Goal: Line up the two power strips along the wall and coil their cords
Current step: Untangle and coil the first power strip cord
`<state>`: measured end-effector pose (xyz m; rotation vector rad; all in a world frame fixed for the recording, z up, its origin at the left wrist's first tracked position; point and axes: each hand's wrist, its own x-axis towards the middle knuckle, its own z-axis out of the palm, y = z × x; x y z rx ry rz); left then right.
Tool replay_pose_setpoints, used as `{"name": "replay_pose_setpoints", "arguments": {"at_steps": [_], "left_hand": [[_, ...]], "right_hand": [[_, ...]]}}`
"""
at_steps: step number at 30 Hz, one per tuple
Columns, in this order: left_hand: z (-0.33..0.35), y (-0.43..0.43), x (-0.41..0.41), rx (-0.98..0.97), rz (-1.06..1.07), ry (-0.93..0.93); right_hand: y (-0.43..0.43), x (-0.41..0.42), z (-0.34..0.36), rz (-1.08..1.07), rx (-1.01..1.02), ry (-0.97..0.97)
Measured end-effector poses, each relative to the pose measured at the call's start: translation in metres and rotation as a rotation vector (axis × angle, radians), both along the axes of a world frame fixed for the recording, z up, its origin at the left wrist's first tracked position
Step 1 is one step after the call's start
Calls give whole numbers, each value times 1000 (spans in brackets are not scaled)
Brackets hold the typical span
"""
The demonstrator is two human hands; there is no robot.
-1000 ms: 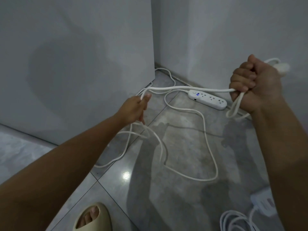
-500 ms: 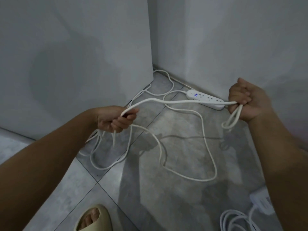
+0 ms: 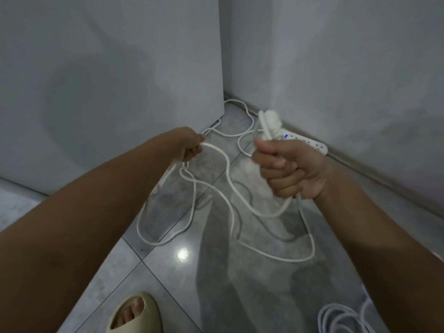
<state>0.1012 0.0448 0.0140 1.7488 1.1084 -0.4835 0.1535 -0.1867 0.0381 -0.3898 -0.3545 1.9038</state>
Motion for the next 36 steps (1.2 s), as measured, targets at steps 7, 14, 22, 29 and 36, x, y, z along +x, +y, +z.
{"name": "replay_pose_setpoints", "arguments": {"at_steps": [7,14,22,29,36], "left_hand": [[15,-16,9,-544,532,-375],[32,-52,1,156,162,-674],[11,-73,-15,391,-91,-673],[29,-21,-28,116,-321,-478],[48,51,-66,-361,-435,-202]], "right_hand": [[27,-52,-62,-331,-198,87],[21,-69,-98,-512,-500,-6],[51,-53,-69,-676,-503,-16],[29,-41,-84,-759,-642,-205],[-23,23,-88,-1029,-722,-342]]}}
